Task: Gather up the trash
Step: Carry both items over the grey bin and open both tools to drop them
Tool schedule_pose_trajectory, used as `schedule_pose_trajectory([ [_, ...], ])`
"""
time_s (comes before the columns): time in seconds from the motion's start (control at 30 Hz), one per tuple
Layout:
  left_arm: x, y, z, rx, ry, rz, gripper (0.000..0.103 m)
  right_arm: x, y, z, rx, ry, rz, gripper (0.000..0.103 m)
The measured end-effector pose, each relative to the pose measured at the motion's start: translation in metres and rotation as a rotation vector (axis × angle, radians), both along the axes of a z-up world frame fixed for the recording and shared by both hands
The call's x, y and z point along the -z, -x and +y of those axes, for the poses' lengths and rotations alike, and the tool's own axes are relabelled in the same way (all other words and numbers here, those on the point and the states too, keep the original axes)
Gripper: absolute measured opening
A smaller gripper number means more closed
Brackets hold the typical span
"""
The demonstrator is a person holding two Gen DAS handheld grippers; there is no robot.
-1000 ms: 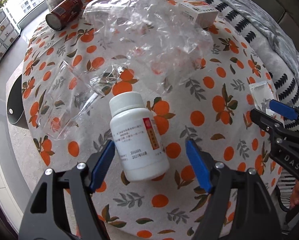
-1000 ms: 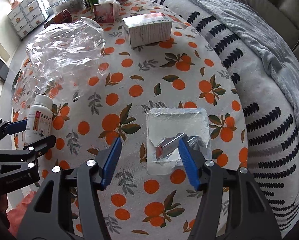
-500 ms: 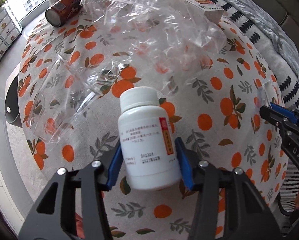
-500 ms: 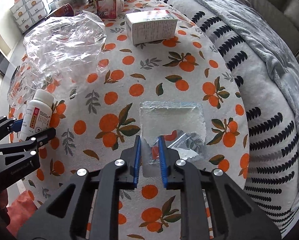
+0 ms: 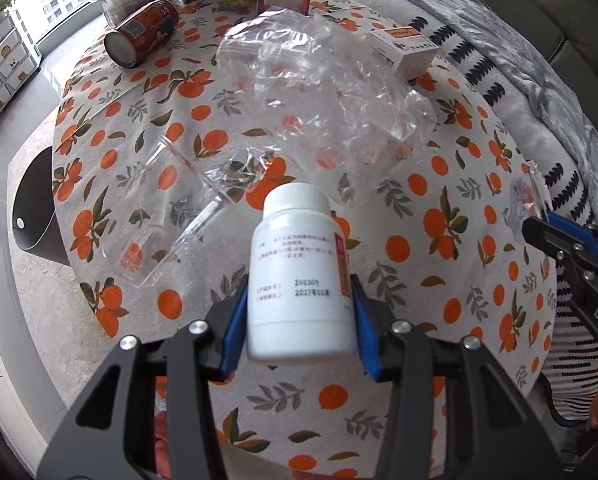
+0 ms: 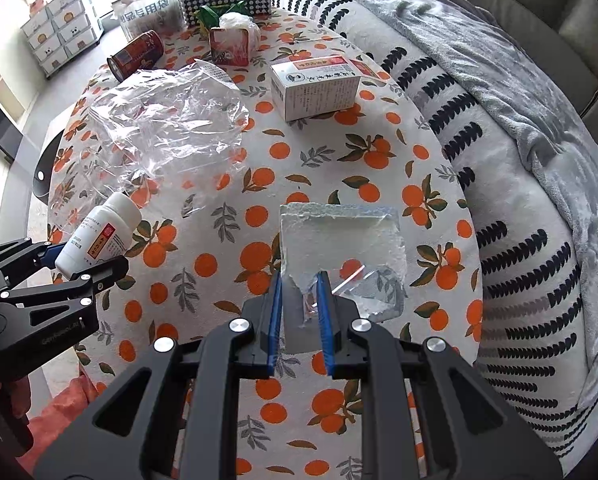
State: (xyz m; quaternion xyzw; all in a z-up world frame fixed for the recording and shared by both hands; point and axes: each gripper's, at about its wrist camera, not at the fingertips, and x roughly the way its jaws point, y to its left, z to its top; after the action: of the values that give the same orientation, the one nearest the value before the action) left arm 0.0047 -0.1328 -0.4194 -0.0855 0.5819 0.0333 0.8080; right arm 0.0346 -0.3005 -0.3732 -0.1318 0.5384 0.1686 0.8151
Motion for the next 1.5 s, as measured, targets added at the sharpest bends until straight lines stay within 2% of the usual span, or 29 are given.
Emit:
schedule_pose_trajectory([
  [0.23, -0.032, 0.014, 0.02, 0.007, 0.015, -0.029, 0.046, -0.038, 0.007, 0.022, -0.027, -0.019, -0.032, 0.016],
  [0.43, -0.062, 0.024, 0.06, -0.021, 0.017, -0.053, 0.046, -0.071, 0.01, 0.069, -0.097, -0.037, -0.055, 0.016],
  [0.63, -0.085, 0.033, 0.134, -0.1, -0.007, -0.07, 0.046, -0.09, 0.004, 0.144, -0.167, -0.069, -0.057, 0.016],
  [0.93, -0.112, 0.052, 0.258, -0.217, -0.046, -0.075, 0.046, -0.118, 0.001, 0.281, -0.304, -0.124, -0.067, 0.016],
  [1.23, -0.112, 0.059, 0.374, -0.325, -0.048, -0.064, 0.046, -0.116, -0.004, 0.412, -0.416, -0.142, -0.044, 0.016],
  [1.5, -0.085, 0.057, 0.468, -0.403, -0.058, -0.044, 0.046, -0.084, -0.007, 0.519, -0.501, -0.156, 0.001, 0.016],
])
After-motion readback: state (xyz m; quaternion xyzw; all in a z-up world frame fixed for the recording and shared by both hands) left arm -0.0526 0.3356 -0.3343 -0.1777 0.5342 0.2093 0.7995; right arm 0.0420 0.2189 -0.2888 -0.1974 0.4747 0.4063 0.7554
